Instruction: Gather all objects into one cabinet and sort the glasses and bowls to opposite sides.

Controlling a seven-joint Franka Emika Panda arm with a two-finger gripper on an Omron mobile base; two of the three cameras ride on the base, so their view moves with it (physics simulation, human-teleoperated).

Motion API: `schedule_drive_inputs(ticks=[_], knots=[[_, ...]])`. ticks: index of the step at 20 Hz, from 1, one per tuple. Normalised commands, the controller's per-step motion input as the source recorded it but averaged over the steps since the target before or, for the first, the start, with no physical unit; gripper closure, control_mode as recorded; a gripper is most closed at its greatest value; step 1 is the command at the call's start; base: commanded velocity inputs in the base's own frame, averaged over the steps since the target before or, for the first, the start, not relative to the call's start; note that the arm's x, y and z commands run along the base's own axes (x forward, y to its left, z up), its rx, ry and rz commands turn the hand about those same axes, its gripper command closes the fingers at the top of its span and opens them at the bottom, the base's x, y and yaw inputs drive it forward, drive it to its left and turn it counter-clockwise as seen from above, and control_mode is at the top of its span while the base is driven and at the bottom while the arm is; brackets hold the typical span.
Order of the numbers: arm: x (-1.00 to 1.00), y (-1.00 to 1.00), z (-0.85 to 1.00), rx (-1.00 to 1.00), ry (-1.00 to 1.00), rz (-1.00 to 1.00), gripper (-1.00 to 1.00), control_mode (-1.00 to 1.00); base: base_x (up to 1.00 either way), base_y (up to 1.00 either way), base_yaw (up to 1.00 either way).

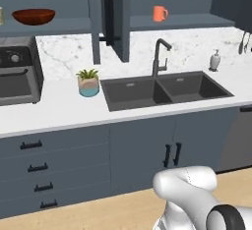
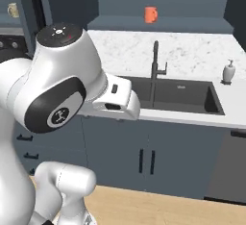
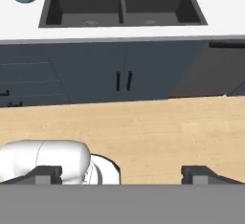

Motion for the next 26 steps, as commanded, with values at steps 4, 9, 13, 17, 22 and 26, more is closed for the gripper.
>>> schedule_drive_inputs(ticks=[4, 9, 13, 17, 22, 26], knots=[[0.00, 0.00, 0.00, 0.00, 0.00, 0.00, -1.00, 1.00, 0.42, -0.13, 0.24], [0.00, 0.00, 0.00, 0.00, 0.00, 0.00, -1.00, 1.00, 0.96, -0.82, 0.12], [0.00, 0.00, 0.00, 0.00, 0.00, 0.00, -1.00, 1.00, 1.00, -0.99, 0.02], [0.00, 0.00, 0.00, 0.00, 0.00, 0.00, -1.00, 1.00, 0.12, -0.15, 0.00], [0.00, 0.00, 0.00, 0.00, 0.00, 0.00, -1.00, 1.00, -0.01, 0.03, 0.00], [0.00, 0.00, 0.00, 0.00, 0.00, 0.00, -1.00, 1.00, 0.20, 0.30, 0.00]])
